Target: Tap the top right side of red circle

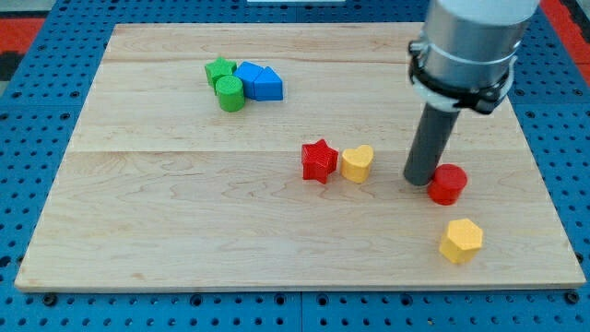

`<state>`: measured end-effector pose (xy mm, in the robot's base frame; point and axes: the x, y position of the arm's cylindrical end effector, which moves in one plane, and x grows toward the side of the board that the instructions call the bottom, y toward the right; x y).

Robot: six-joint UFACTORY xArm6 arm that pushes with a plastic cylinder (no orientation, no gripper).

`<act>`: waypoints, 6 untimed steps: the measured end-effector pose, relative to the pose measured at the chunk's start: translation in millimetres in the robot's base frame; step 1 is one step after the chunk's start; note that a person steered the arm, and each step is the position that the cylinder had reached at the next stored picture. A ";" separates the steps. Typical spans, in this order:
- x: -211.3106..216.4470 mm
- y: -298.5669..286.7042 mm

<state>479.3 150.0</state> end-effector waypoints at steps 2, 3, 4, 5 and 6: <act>-15.9 26.5; -21.4 63.9; -6.0 72.7; 4.3 47.2; 3.9 50.8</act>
